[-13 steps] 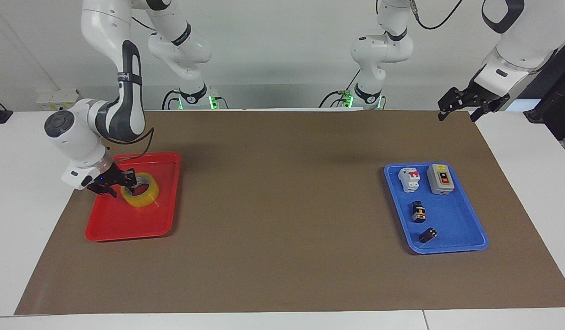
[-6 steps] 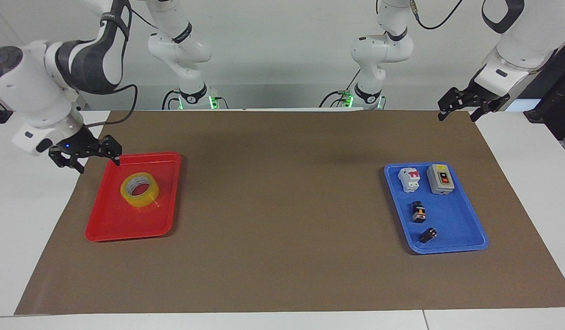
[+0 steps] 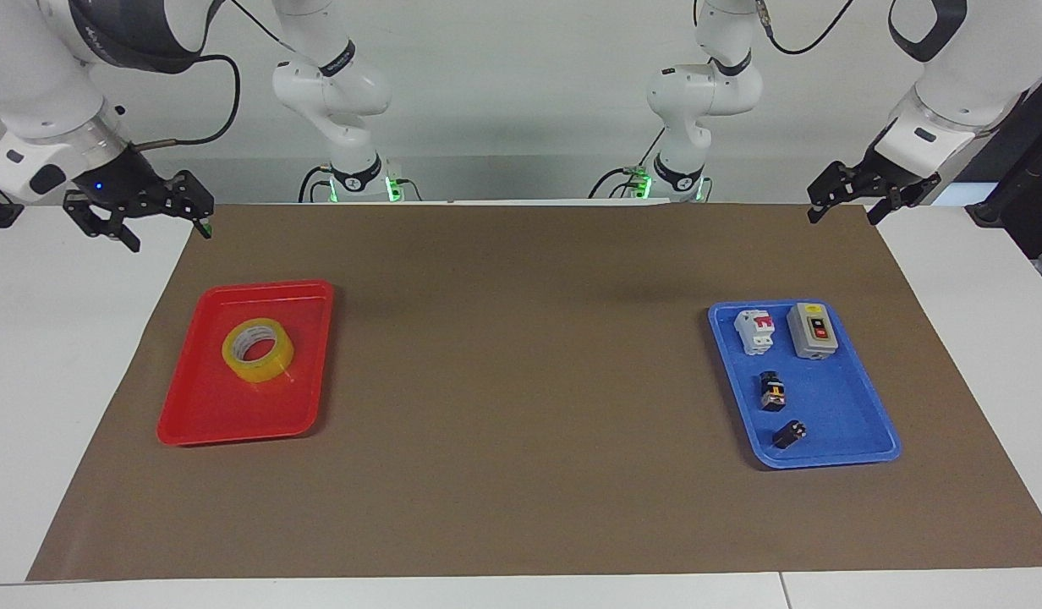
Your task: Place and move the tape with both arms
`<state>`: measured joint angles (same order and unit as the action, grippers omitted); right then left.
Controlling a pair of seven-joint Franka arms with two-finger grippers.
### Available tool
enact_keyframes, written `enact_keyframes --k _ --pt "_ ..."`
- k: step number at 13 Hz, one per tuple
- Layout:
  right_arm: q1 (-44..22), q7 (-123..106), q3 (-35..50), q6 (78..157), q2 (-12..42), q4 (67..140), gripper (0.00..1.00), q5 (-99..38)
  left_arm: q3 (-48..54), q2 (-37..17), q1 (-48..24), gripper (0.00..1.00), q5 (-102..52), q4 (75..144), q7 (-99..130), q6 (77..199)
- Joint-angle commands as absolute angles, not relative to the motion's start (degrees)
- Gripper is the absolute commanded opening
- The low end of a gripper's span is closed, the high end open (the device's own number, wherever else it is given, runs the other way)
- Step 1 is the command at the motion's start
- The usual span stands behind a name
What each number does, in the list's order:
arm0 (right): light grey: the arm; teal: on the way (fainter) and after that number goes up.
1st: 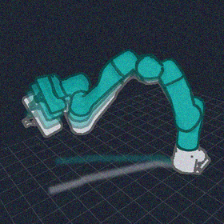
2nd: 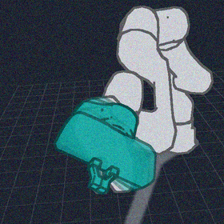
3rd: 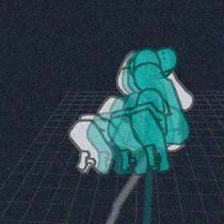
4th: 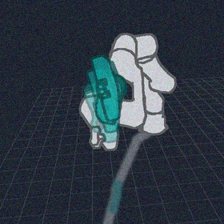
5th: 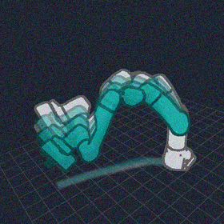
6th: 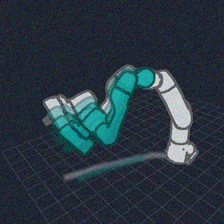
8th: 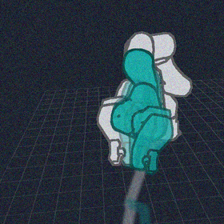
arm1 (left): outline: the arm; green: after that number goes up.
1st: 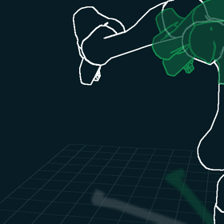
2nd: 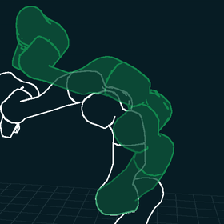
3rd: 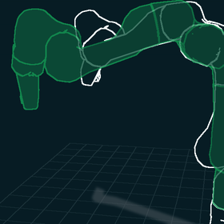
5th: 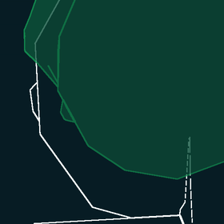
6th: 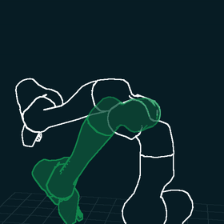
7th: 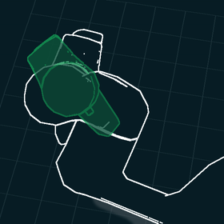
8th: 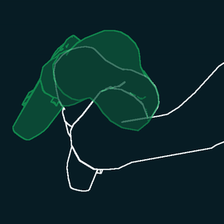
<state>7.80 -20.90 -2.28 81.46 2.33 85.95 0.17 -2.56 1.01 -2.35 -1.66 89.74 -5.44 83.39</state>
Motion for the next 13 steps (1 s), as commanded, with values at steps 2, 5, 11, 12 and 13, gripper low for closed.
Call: enact_keyframes --k 2,5,11,12,13 --pt "8.9 -19.3 -2.9 80.5 -2.6 92.6 1.00 0.0 -2.5 2.1 -2.1 1.00 -2.5 90.7 -6.2 83.7" --pt "8.0 -19.1 -2.8 84.5 -2.1 92.0 1.00 0.4 -2.5 2.1 -2.1 1.00 -2.5 90.7 -6.2 83.7" --pt "5.6 -17.7 -2.3 83.7 -1.5 91.2 1.00 2.5 -2.5 2.1 -2.1 1.00 -2.6 90.7 -6.2 83.7" --pt "5.2 -17.6 -3.0 83.5 -1.6 91.3 1.00 2.5 -2.5 2.1 -2.1 1.00 -2.6 90.7 -6.2 83.7" --pt "5.4 -17.6 -3.0 83.8 -1.8 91.6 1.00 2.4 -2.5 2.1 -2.1 1.00 -2.6 90.7 -6.2 83.7"
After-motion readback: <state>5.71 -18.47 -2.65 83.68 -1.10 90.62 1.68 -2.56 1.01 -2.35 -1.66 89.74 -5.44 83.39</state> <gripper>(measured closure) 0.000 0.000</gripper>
